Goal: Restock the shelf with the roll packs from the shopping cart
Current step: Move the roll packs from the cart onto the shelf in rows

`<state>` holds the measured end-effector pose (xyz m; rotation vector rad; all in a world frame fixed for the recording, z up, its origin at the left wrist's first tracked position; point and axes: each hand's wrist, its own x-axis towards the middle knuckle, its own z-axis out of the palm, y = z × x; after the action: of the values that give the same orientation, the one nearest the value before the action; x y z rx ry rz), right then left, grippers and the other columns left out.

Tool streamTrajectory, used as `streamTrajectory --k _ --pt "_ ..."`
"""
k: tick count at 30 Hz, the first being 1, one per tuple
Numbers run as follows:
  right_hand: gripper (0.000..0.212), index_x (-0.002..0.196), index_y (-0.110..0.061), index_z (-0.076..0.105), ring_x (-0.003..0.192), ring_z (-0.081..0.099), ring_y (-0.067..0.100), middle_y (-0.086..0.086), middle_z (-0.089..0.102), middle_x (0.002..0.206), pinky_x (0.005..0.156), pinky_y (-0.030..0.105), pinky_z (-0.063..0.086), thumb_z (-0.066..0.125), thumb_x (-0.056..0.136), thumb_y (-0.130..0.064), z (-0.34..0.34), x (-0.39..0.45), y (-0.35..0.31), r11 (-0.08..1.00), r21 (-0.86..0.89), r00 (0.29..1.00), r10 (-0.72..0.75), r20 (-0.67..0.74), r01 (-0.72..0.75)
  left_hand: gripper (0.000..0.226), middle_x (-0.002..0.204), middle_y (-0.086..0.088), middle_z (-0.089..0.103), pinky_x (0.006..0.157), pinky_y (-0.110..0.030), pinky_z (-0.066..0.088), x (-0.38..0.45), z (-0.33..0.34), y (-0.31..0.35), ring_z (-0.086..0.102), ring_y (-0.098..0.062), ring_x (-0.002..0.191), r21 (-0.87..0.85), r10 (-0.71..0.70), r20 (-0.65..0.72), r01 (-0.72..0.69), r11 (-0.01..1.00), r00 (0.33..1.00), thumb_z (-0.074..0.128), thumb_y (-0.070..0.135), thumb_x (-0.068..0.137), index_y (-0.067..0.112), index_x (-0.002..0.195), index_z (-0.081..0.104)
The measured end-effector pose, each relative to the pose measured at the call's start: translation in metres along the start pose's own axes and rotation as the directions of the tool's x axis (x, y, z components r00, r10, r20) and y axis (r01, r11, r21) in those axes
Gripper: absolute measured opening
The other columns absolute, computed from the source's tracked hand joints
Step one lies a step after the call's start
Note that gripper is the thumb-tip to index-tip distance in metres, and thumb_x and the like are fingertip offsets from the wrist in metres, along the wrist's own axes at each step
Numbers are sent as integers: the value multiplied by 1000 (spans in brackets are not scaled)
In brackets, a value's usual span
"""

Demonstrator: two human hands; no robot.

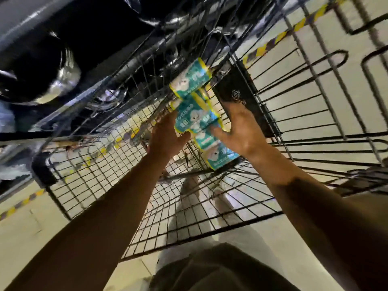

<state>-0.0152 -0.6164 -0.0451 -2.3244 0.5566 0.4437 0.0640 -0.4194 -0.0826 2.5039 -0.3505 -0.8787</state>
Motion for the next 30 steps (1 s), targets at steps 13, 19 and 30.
streamTrajectory --k 13,19,30 --pt "72 128 -9 61 112 60 34 16 64 120 94 33 44 57 79 -62 72 85 23 995 17 993 97 65 -98 85 118 -14 65 82 -32 52 100 62 -59 64 -29 105 -39 -29 60 31 999 998 89 38 63 9 134 52" --pt "59 137 -7 52 112 59 18 5 64 120 85 14 35 73 90 -35 89 120 -3 906 284 947 320 28 -314 48 88 9 65 51 -3 36 50 30 -77 56 11 71 -208 -183 24 184 961 983 91 28 63 25 99 60" --pt "87 117 -10 65 90 65 26 11 65 117 70 37 54 84 56 -70 113 200 -33 349 786 695 706 138 -511 54 105 5 73 50 -1 38 36 18 -88 63 -7 80 -410 -458 -135 372 833 878 84 38 75 16 122 67"
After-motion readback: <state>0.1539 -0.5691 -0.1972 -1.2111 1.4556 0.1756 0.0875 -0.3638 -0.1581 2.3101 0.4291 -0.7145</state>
